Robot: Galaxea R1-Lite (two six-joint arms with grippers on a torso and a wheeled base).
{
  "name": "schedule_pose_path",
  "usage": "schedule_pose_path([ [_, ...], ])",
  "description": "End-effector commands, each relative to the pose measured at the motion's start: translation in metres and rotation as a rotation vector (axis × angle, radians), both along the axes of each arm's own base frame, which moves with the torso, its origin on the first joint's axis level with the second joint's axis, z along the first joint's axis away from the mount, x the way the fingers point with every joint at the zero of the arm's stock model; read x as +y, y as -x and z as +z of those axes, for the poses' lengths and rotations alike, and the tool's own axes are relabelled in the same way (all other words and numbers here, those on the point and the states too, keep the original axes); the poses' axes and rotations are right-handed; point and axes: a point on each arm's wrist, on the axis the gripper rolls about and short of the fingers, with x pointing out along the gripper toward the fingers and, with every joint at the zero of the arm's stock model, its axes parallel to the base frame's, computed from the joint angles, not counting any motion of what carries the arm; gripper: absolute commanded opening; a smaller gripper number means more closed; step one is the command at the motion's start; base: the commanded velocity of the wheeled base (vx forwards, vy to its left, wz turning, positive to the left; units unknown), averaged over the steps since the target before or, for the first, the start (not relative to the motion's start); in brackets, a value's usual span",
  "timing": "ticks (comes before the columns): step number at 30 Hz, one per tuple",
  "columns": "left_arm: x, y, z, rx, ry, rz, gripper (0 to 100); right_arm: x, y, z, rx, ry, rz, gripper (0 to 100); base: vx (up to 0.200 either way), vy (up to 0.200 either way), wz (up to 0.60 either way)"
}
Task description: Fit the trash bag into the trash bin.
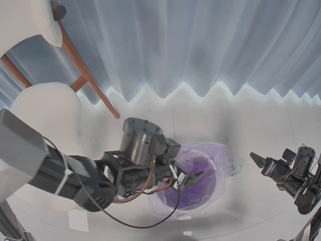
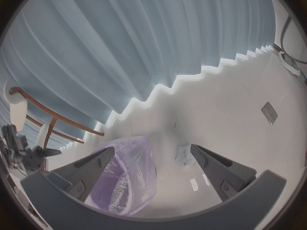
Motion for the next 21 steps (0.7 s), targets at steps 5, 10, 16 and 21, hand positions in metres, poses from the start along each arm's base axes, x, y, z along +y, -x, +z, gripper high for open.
schedule_pose_path([
  [5,-0.033,-0.022,-0.051,-0.145,-0.248,-0.037,100,0.000,0.007,0.008,-0.037,0.001,0.001,100,0.000,0.000,0.00],
  [10,-0.035,-0.025,-0.063,-0.230,-0.354,-0.059,100,0.000,0.006,0.008,-0.036,0.001,-0.001,100,0.000,0.000,0.00],
  [16,-0.040,-0.035,-0.072,-0.328,-0.409,0.019,100,0.000,0.006,0.008,-0.037,0.003,0.000,100,0.000,0.000,0.00],
  [21,-0.033,-0.046,-0.075,-0.332,-0.438,0.086,100,-0.001,0.007,0.009,-0.042,0.004,-0.001,100,0.000,0.000,0.00],
])
